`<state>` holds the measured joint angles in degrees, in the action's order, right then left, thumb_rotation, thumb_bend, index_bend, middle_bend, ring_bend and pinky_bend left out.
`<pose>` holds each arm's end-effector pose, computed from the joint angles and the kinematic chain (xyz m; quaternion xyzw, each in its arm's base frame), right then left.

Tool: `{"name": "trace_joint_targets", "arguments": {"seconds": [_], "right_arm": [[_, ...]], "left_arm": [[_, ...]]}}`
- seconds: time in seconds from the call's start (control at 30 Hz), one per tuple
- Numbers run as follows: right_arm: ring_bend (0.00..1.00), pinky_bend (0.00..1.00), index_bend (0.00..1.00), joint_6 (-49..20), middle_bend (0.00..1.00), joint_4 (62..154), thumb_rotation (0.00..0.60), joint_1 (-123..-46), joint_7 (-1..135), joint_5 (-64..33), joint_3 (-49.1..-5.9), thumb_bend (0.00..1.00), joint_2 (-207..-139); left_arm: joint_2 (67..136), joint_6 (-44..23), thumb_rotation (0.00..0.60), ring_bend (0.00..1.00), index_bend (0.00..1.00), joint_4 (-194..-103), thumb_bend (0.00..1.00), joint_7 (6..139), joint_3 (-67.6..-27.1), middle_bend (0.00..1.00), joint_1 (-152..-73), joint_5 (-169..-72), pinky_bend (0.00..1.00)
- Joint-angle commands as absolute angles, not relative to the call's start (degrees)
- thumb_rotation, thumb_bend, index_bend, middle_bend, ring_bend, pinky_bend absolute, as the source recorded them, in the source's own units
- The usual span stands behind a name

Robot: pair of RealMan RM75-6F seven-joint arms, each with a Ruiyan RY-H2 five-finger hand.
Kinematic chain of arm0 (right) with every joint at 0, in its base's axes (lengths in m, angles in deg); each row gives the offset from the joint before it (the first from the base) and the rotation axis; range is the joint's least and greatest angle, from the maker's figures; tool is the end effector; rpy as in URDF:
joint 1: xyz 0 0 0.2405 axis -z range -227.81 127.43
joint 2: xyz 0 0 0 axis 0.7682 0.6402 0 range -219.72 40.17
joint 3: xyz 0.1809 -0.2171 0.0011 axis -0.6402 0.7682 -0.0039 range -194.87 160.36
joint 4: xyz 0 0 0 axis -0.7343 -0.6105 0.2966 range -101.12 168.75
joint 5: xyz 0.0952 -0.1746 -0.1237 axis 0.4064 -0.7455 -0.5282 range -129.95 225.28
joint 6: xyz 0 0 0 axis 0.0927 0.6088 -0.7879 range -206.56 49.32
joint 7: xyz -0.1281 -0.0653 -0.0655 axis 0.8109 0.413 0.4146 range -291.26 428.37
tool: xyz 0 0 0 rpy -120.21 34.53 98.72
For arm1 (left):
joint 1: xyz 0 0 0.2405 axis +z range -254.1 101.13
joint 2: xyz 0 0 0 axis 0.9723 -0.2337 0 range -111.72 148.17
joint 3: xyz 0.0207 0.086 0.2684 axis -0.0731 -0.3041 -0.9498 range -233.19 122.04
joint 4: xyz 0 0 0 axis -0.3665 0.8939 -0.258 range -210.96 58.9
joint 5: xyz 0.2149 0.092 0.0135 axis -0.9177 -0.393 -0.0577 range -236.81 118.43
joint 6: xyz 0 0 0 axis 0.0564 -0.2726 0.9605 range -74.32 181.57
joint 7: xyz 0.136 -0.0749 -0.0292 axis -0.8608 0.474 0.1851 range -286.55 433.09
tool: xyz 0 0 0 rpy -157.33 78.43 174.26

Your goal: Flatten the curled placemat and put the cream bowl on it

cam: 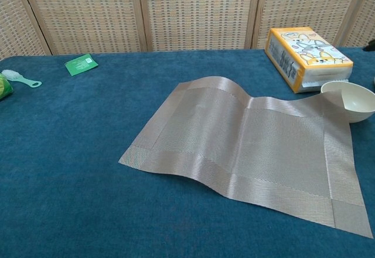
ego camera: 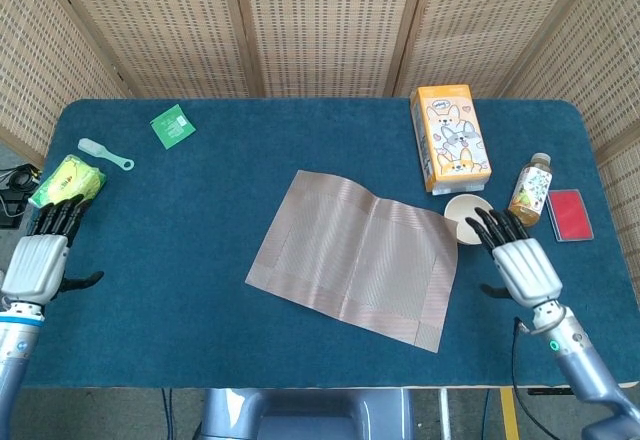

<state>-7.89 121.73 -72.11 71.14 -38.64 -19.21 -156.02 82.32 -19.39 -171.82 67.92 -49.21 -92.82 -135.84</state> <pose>-0.3026 -0.2926 0.1056 0.7138 -0.3331 0.3613 0.4990 -0.3105 0.2758 0.1291 -0.6255 -0.4007 -0.3716 0.5568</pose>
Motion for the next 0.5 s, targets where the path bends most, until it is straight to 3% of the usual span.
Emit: {"name": "trace_joint_targets", "arguments": {"seconds": [0.03, 0.4, 0.5], "right_arm": [[0.00, 0.00, 0.00, -1.03, 0.00, 121.19, 0.600, -67.12, 70.58, -40.80, -17.00, 0.00, -158.78], [0.00, 0.00, 0.00, 6.19, 0.00, 123.11, 0.600, -61.14, 75.26, -39.62, -16.92, 0.00, -162.04], [0.00, 0.00, 0.00, 6.87, 0.00, 122.58, 0.600, -60.62, 76.07, -39.62, -17.17, 0.00, -162.60]], "left_arm": [[83.37, -16.87, 0.600, 0.00, 0.00, -168.80, 0.00, 71.79, -51.06, 0.00, -94.67, -140.87, 0.00], [92.98, -13.74, 0.600, 0.00, 0.00, -152.69, 0.00, 81.67, -53.30, 0.00, -103.70, -155.48, 0.00], [96.04, -14.65, 0.600, 0.00, 0.06, -147.75, 0.00, 84.26, -53.88, 0.00, -105.74, -158.75, 0.00]]}}
